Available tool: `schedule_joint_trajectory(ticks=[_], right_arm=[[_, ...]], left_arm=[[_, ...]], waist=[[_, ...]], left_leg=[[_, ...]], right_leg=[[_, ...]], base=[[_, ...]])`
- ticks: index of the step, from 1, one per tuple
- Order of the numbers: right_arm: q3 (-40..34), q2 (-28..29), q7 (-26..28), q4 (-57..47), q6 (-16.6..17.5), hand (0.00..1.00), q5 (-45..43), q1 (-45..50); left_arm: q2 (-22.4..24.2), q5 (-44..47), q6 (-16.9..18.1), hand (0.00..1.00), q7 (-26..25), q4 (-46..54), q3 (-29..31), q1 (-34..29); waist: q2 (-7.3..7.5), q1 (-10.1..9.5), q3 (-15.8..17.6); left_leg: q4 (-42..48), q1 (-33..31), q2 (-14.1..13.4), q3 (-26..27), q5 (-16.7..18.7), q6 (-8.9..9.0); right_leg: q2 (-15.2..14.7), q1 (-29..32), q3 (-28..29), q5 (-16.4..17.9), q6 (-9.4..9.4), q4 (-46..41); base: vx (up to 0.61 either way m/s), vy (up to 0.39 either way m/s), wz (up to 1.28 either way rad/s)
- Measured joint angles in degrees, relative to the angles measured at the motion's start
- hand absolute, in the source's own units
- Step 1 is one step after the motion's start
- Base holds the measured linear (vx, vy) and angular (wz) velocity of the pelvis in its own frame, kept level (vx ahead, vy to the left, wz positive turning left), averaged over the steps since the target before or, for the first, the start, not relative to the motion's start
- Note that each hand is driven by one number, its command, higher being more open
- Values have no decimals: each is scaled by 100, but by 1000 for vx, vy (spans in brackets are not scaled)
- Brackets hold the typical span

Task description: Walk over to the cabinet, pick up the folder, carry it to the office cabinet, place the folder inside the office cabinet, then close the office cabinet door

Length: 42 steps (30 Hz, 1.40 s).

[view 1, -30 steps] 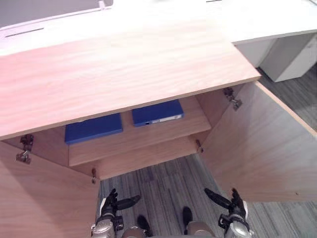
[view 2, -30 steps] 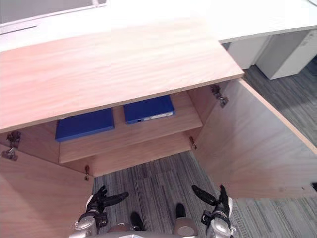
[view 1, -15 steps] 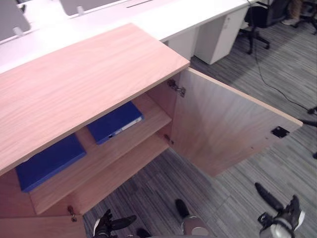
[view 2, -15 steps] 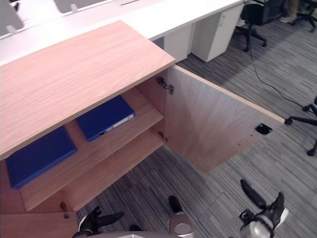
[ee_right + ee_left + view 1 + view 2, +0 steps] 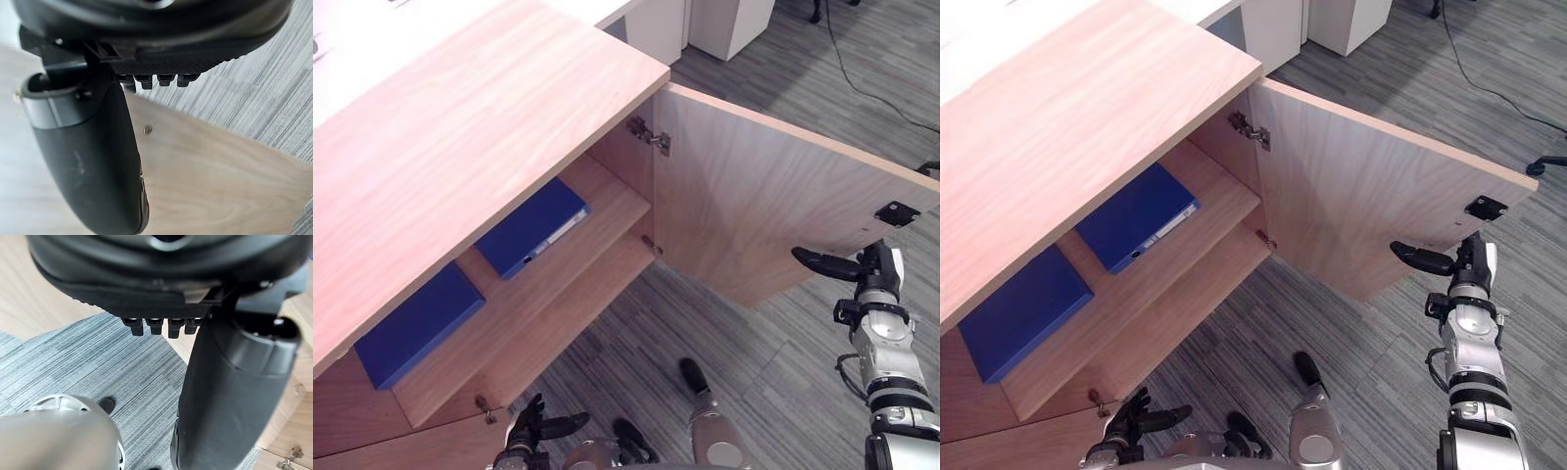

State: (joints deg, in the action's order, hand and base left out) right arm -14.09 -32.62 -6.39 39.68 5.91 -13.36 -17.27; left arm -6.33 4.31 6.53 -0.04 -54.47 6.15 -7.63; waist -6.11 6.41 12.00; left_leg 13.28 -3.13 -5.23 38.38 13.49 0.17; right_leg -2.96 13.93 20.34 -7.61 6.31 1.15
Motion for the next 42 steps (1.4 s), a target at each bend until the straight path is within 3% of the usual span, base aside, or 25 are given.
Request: schedule_joint_trajectory(ticks=[5,10,14,16,22,25,28,33,37,42], right_arm=[[-32,53,-107,-854,-11,100,-1,573],[-304,1121,-118,-3009,39,100,12,1845],[-13,2026,-23,-4265,55,100,9,2917],[257,2182,168,-4701,56,100,-5,3442],[1202,2073,770,-5596,56,100,-479,4890],[1696,1456,993,-5831,50,100,-748,5398],[2055,972,1158,-5898,3,100,-758,5525],[2913,838,1386,-6045,-115,100,-592,5377],[3471,1209,1391,-6036,-281,100,-168,4533],[3160,2013,996,-4965,-124,100,392,2712]], left_arm=[[110,-109,-3,100,5,-24,8,2],[170,-231,-22,100,-21,-55,163,40],[200,-362,-20,100,-56,-90,255,199],[190,-385,-26,100,-57,-119,255,210],[107,-552,-49,100,-26,-275,222,231],[-105,-617,-42,100,35,-512,89,346],[-226,-667,-27,100,44,-699,-10,439],[-241,-660,-21,100,16,-726,-49,529],[-158,-647,-36,100,-31,-664,-25,574],[-153,-576,-123,100,-169,-626,34,574]], waist=[[-13,37,8],[36,274,39],[242,325,127],[352,376,153],[586,463,136],[705,469,114],[785,468,68],[902,318,-16],[955,-77,-148],[995,-410,-329]], left_leg=[[6,-7,-5,-87,0,0],[16,55,-51,-136,0,-1],[77,134,-95,-119,11,17],[139,131,-134,-113,33,40],[404,115,-304,-145,140,54],[518,93,-352,-294,164,51],[579,-27,-319,-640,136,10],[451,-301,-125,-1408,-90,11],[93,-369,79,-2015,-427,11],[-619,-230,295,-2709,-1008,3]], right_leg=[[-9,-24,-112,0,0,3],[14,-119,-120,-2,0,38],[39,-238,-57,-91,-36,143],[53,-268,-43,-125,-37,191],[124,-342,-25,-155,-62,190],[124,-438,-148,-165,-72,186],[62,-497,-406,-156,-85,166],[-112,-535,-1053,-44,-181,62],[-269,-613,-1649,78,-215,-20],[-379,-845,-2402,194,-230,-28]], base=[[18,5,7],[3,-6,0],[-17,-7,-7],[-20,-13,-7],[-4,-14,-5],[-40,-18,15],[-68,-23,46],[-79,-32,70],[-49,-50,87],[9,-49,82]])
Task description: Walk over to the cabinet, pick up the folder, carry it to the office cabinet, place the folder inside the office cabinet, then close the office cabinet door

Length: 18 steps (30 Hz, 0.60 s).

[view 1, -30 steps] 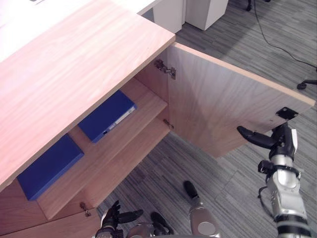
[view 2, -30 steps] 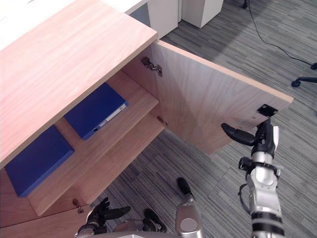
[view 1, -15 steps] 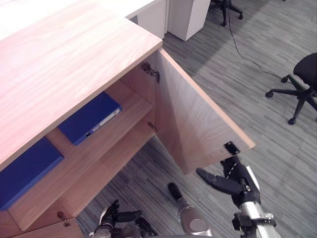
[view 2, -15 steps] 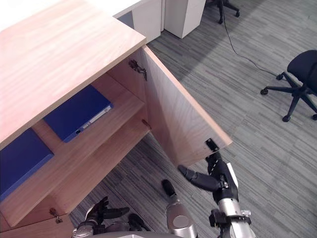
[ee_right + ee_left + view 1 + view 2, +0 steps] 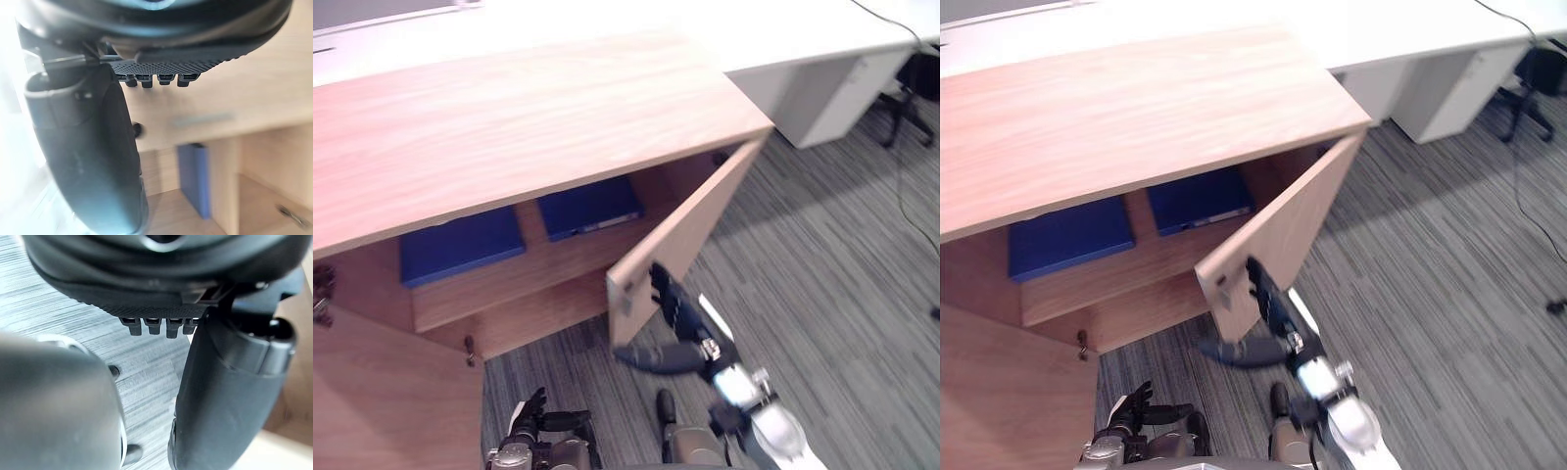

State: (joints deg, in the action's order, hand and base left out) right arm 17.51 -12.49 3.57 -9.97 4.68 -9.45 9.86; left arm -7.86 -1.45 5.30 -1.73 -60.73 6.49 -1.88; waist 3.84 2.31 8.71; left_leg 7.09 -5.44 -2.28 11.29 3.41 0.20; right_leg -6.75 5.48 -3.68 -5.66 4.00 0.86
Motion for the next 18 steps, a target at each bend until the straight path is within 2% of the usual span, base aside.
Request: schedule_joint_trajectory(ticks=[2,4,6,8,13,18], right_arm=[[-237,178,-359,699,14,100,86,-732],[-409,273,-588,1179,21,100,207,-1206],[-751,316,-920,1800,74,100,237,-1697],[-904,315,-1043,2194,84,100,231,-1904],[-1322,260,-1231,2983,121,100,173,-1919],[-1589,334,-1065,3582,121,100,189,-1172]], left_arm=[[6,49,-24,100,-68,39,102,-11],[-13,102,-62,100,-100,39,113,-27],[-12,189,-88,100,-113,85,119,-36],[-11,251,-114,100,-119,152,118,-88],[4,272,-111,100,-147,238,118,-241],[21,358,-122,100,-171,234,118,-477]], waist=[[-20,-161,-23],[-30,-186,-27],[-48,-314,-25],[-61,-312,-17],[-208,-318,-9],[-306,-339,-55]], left_leg=[[-292,83,35,-158,-212,-3],[-449,113,52,-264,-343,-28],[-631,162,60,-347,-486,-18],[-716,224,78,-442,-540,-17],[-1086,423,136,-639,-696,14],[-1209,503,174,-916,-749,25]], right_leg=[[-25,-42,-180,3,21,2],[-26,-45,-269,13,23,3],[-23,-62,-363,21,31,4],[-20,-134,-459,51,42,5],[-55,-268,-655,212,123,-40],[-81,-401,-941,356,110,-88]], base=[[25,-32,41],[8,-24,26],[-7,-22,26],[-17,-12,26],[-26,6,24],[50,-3,30]])
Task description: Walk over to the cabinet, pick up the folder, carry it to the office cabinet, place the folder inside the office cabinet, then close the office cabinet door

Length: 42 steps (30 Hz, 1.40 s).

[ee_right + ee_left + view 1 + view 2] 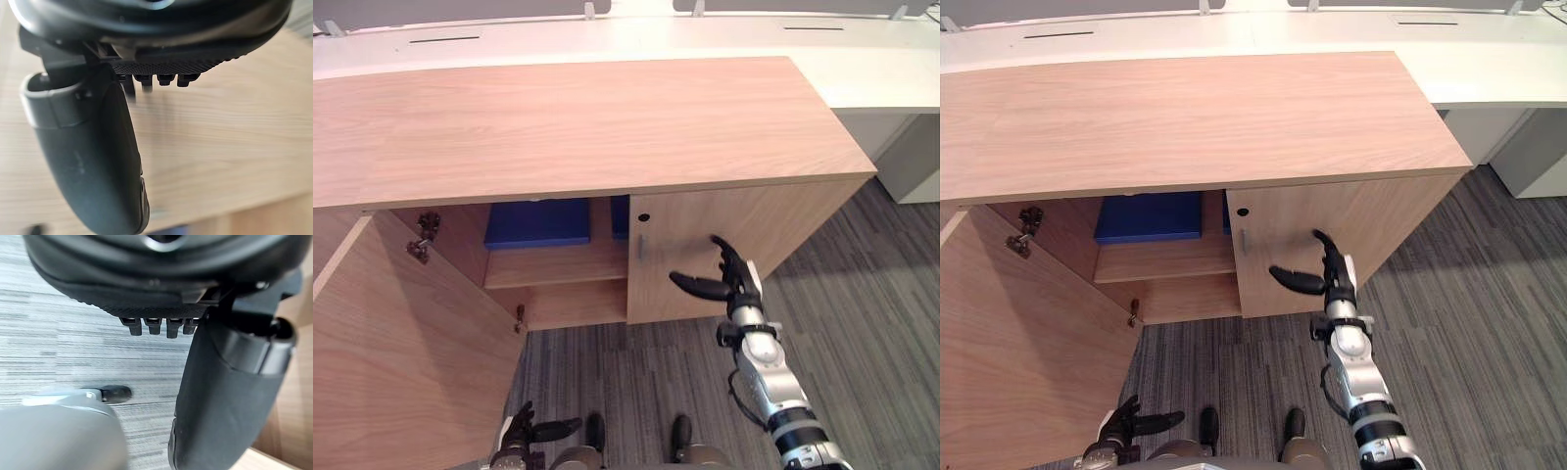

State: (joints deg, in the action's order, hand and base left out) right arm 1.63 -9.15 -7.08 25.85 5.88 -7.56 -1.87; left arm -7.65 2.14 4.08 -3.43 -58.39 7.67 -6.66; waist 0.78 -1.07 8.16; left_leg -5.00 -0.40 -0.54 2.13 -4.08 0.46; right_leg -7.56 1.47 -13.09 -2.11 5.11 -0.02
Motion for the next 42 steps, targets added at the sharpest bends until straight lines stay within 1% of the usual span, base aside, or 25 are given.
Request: schedule_joint_trajectory(ticks=[4,5,8,9,10,11,12,13,14,15,16,17,18,19,20,21,22,23,24,25,29,32,34,37,42], right_arm=[[-626,234,66,964,-70,100,142,697],[-881,271,60,1392,-150,100,278,868],[-1222,313,28,1965,-295,100,379,1049],[-1285,340,19,2011,-297,100,379,1061],[-1355,369,-9,2045,-297,100,378,1067],[-1462,415,-44,2043,-295,100,374,1084],[-1489,432,-61,2043,-295,100,371,1088],[-1503,473,-107,2013,-295,100,369,1081],[-1506,502,-130,1963,-294,100,367,1054],[-1540,581,-190,1883,-291,100,364,1006],[-1575,605,-197,1832,-291,100,363,993],[-1713,671,-201,1801,-289,100,364,896],[-1765,693,-214,1792,-287,100,363,848],[-1801,696,-225,1743,-286,100,365,743],[-1813,632,-231,1674,-287,100,366,704],[-1811,580,-229,1631,-285,100,369,704],[-1795,553,-223,1618,-285,100,370,685],[-1726,526,-216,1609,-284,100,370,683],[-1698,510,-214,1610,-284,100,370,678],[-1670,505,-198,1610,-284,100,370,639],[-1388,462,-52,1610,-238,100,371,495],[-1349,430,9,1609,-213,100,370,490],[-1349,406,40,1609,-201,100,370,536],[-1347,412,78,1609,-186,100,370,651],[-1349,422,116,1662,-188,100,372,815]], left_arm=[[30,105,-3,100,-5,18,96,-109],[41,196,-4,100,-16,120,100,-121],[66,619,53,100,-18,491,187,-188],[85,691,70,100,-20,538,279,-199],[120,833,82,100,-29,623,441,-218],[190,1156,126,100,-52,726,762,-230],[213,1278,146,100,-71,774,875,-234],[251,1507,174,100,-143,914,1092,-246],[262,1637,203,100,-165,986,1198,-249],[289,1902,239,100,-203,1198,1473,-258],[296,1993,247,100,-240,1276,1566,-257],[303,2127,255,100,-277,1388,1822,-256],[303,2184,255,100,-292,1408,1970,-251],[292,2277,254,100,-334,1414,2230,-230],[275,2303,249,100,-393,1471,2448,-282],[256,2327,248,100,-406,1549,2547,-328],[80,2385,254,100,-423,1620,2706,-345],[-219,2425,254,100,-451,1621,2716,-320],[-380,2440,254,100,-452,1625,2716,-285],[-695,2490,254,100,-478,1668,2717,-224],[-1717,2479,375,100,-500,2128,2689,-144],[-2044,2456,569,100,-480,2574,2537,3],[-2135,2314,664,100,-399,2855,2278,128],[-2100,2172,706,100,-305,3153,1837,152],[-1968,1991,702,100,-132,3226,1363,123]], waist=[[-11,54,-2],[-20,68,4],[-58,18,22],[-56,10,21],[-55,-1,22],[-58,-2,26],[-74,-22,36],[-105,-144,57],[-120,-193,71],[-135,-222,88],[-143,-215,94],[-139,-226,127],[-106,-225,143],[-76,-213,196],[-149,-210,216],[-166,-211,221],[-127,-285,250],[-89,-291,260],[-79,-294,265],[-73,-299,267],[-72,-356,281],[-76,-358,286],[-77,-343,292],[-81,-275,295],[-77,-250,325]], left_leg=[[5,-29,73,-483,1,-5],[64,-91,126,-737,-1,-7],[161,-184,184,-1209,-8,1],[163,-201,209,-1284,-22,14],[164,-210,260,-1404,-50,15],[198,-223,363,-1631,-91,35],[216,-234,385,-1708,-100,34],[245,-282,391,-1773,-141,82],[269,-330,396,-1792,-159,96],[335,-479,431,-1867,-251,131],[327,-522,432,-1774,-257,121],[370,-620,344,-1302,-111,30],[456,-696,270,-956,-42,-22],[924,-873,163,-256,119,-56],[1241,-863,83,207,326,-36],[1153,-820,73,245,347,-39],[928,-737,153,102,207,-70],[686,-676,251,-76,66,-90],[582,-649,289,-167,3,-97],[401,-576,343,-296,-90,-97],[128,-398,371,-432,-185,-108],[102,-394,355,-467,-188,-111],[51,-353,353,-457,-194,-118],[5,-300,353,-423,-207,-125],[4,-271,313,-293,-207,-125]], right_leg=[[-130,-88,-514,396,43,-400],[-210,-79,-647,565,33,-667],[-256,-116,-588,728,-81,-950],[-274,-147,-614,776,-81,-959],[-315,-193,-648,868,-63,-975],[-393,-306,-766,1051,-6,-981],[-399,-348,-805,1098,-1,-990],[-403,-363,-937,1179,4,-1065],[-408,-363,-1012,1234,5,-1120],[-449,-355,-1326,1411,-36,-1291],[-512,-349,-1480,1459,-55,-1340],[-556,-341,-1756,1509,-73,-1406],[-582,-353,-1869,1510,-74,-1399],[-665,-409,-2054,1506,-68,-1405],[-694,-521,-2200,1483,-5,-1434],[-692,-539,-2238,1494,27,-1481],[-700,-550,-2199,1482,53,-1472],[-694,-605,-2143,1472,70,-1353],[-677,-645,-2130,1463,80,-1274],[-638,-731,-2061,1430,89,-1124],[-517,-938,-1750,1276,80,-783],[-446,-988,-1640,1173,61,-641],[-429,-1014,-1528,1130,64,-569],[-422,-1038,-1436,1074,63,-509],[-402,-1013,-1195,1015,66,-457]], base=[[103,-24,70],[95,-7,83],[71,11,91],[17,-12,66],[4,-42,82],[-2,-49,83],[-26,-74,84],[-53,-61,54],[-114,-99,93],[-109,-75,96],[-147,-47,120],[-110,-8,81],[-98,-6,90],[-1,-22,83],[57,-5,79],[111,10,61],[82,20,64],[63,21,69],[45,18,77],[56,18,54],[40,-2,19],[9,-13,5],[6,-2,-3],[4,1,-9],[-28,-3,-14]])
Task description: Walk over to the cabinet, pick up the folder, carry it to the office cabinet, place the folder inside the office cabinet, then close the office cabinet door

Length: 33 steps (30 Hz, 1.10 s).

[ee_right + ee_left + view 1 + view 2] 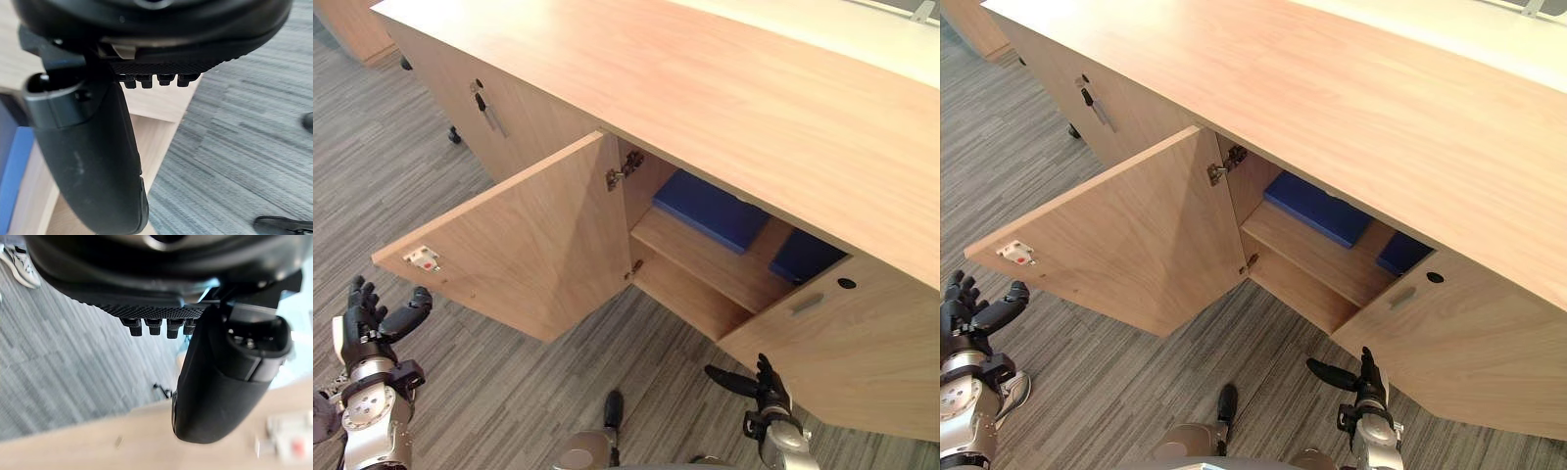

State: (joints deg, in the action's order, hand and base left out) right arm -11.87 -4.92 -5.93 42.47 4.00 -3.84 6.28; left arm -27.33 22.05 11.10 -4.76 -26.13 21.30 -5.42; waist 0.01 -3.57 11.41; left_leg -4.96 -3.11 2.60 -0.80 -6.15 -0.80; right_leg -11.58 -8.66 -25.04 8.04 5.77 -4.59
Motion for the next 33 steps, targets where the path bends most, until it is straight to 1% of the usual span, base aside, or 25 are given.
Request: schedule_joint_trajectory(ticks=[2,3,6,9,13,17,18,20,22,24,26,27,29,30,31,32,33], right_arm=[[0,11,17,11,0,100,0,6],[-1,19,34,22,0,100,0,7],[-1,25,58,66,-1,100,1,62],[-3,25,58,98,-4,100,1,111],[-4,33,85,106,-7,100,1,119],[-2,71,104,106,-8,100,1,111],[-2,85,103,105,-8,100,1,105],[-2,105,102,105,-8,100,2,103],[-2,136,97,105,-7,100,2,96],[-2,164,87,105,-7,100,2,97],[-2,177,64,105,-7,100,2,95],[-1,182,58,105,-6,100,3,86],[5,195,23,104,3,100,3,66],[15,195,15,104,3,100,3,61],[59,192,-26,107,5,100,3,62],[118,176,-43,103,6,100,5,59],[123,175,-45,104,5,100,4,55]], left_arm=[[119,-100,-10,100,105,166,-223,-49],[237,-119,-21,100,76,212,-271,-50],[298,-133,-19,100,86,245,-295,-149],[459,-132,17,100,82,406,-385,-320],[814,-178,84,100,83,571,-529,-565],[1094,-405,91,100,73,572,-759,-798],[1208,-526,97,100,19,573,-866,-910],[1293,-634,84,100,-30,573,-986,-1039],[1352,-679,-33,100,-52,572,-1245,-1287],[1400,-837,-216,100,-66,533,-1545,-1510],[1402,-1105,-419,100,-66,313,-2110,-1670],[1407,-1155,-491,100,-66,267,-2284,-1701],[1425,-1351,-663,100,0,92,-3072,-1737],[1433,-1411,-679,100,68,101,-3246,-1736],[1288,-1548,-659,100,366,192,-3550,-1633],[1255,-1677,-656,100,471,197,-3837,-1394],[1274,-1747,-657,100,475,188,-3979,-1246]], waist=[[0,50,0],[0,67,0],[-1,60,2],[-9,60,6],[-23,71,14],[-31,78,13],[-31,80,13],[-31,83,13],[-31,100,13],[-31,152,13],[-35,204,13],[-36,245,13],[-41,419,15],[-42,460,15],[-59,543,13],[-92,691,0],[-111,771,-6]], left_leg=[[-2,19,-11,44,-4,-4],[-4,32,-25,111,-8,0],[-14,33,-49,194,-32,13],[-43,31,-72,238,-54,33],[-46,10,-76,279,-60,83],[-45,9,-80,308,-79,85],[-44,-1,-77,337,-81,83],[-41,-26,-80,383,-89,72],[-14,-71,-94,521,-123,21],[-11,-109,-113,645,-126,18],[-11,-166,-151,871,-120,17],[-10,-182,-160,932,-117,17],[-11,-213,-196,1192,-58,53],[-11,-215,-221,1274,-16,74],[-11,-219,-251,1465,1,77],[-11,-219,-261,1630,20,73],[-11,-219,-266,1722,29,68]], right_leg=[[0,4,52,-7,1,3],[1,25,137,-10,3,5],[19,50,269,-10,3,60],[38,75,350,-9,4,75],[60,81,498,-1,4,178],[61,113,586,17,-25,187],[55,145,632,16,-24,180],[52,208,712,-3,7,159],[46,337,874,-33,47,138],[42,456,1019,-64,67,116],[46,668,1268,-104,83,58],[51,727,1329,-122,78,54],[72,935,1650,-202,69,50],[83,994,1748,-218,55,49],[108,1104,1934,-247,9,49],[126,1201,2120,-295,-5,50],[129,1252,2204,-319,-2,51]], base=[[-55,-3,-16],[-76,-6,-25],[-73,-14,-19],[-86,-15,-9],[-73,-5,-5],[-54,3,-4],[-22,8,-9],[-13,13,-15],[2,18,-30],[5,21,-36],[-6,28,-47],[-29,41,-51],[-44,55,-65],[-44,58,-81],[-47,58,-82],[-48,60,-80],[-41,50,-70]])
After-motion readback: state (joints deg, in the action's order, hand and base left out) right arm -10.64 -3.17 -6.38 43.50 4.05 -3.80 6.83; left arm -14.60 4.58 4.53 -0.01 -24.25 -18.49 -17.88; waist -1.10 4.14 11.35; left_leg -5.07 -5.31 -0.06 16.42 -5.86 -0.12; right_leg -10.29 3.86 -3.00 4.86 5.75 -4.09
